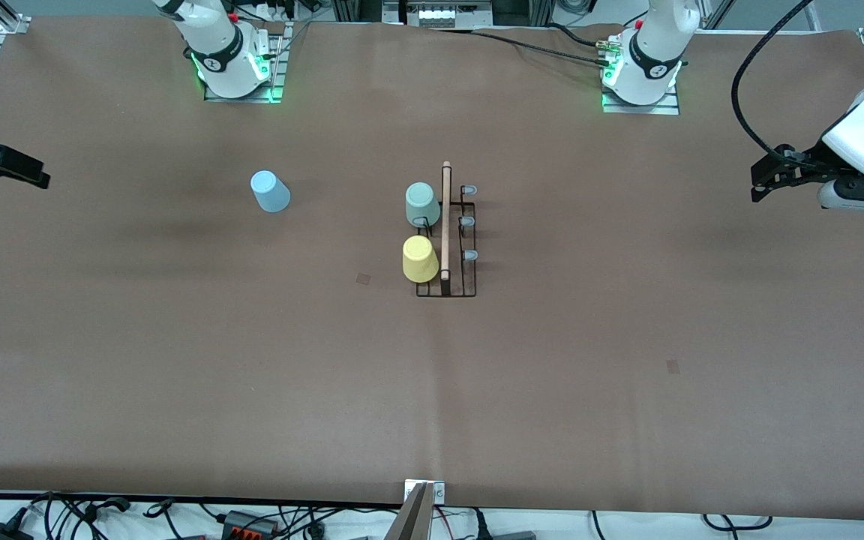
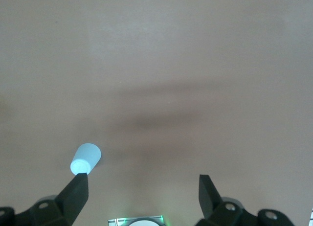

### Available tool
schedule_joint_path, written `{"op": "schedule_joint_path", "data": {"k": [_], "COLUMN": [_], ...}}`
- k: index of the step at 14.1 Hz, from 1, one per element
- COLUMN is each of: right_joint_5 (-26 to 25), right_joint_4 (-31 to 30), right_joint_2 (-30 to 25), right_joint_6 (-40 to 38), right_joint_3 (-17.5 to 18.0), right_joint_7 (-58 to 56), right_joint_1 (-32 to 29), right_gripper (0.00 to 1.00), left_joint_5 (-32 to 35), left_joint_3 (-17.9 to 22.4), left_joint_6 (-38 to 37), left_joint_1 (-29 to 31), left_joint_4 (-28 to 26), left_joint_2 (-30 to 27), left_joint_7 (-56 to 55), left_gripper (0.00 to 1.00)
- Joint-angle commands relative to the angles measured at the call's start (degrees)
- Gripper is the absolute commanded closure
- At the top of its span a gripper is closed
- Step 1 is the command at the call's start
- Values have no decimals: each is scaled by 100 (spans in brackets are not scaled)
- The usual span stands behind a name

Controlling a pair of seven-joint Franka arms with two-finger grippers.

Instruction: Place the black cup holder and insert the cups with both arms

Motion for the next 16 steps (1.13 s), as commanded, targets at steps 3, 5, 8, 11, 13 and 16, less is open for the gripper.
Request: {"op": "schedule_joint_path", "data": {"k": [3,5,8,11,13,16], "right_joint_5": [73,73,81,230,502,486], "right_joint_4": [-149,-158,-140,-166,-166,-79], "right_joint_2": [-54,-72,-89,-133,-133,-125], "right_joint_6": [527,449,334,351,351,316], "right_joint_3": [-304,-655,-639,-630,-656,-665], "right_joint_7": [-152,-143,-143,-161,-161,-178], "right_joint_1": [404,780,791,800,774,756], "right_gripper": [0,0,0,0,0,0], "left_joint_5": [-80,-80,-80,-80,-80,-80], "left_joint_3": [11,11,11,11,11,11], "left_joint_6": [-108,-108,-108,-108,-108,-108], "left_joint_1": [2,2,2,2,2,2], "left_joint_4": [149,149,149,149,149,149], "left_joint_2": [66,66,66,66,66,66], "left_joint_7": [93,93,93,93,93,93], "left_gripper": [0,0,0,0,0,0]}}
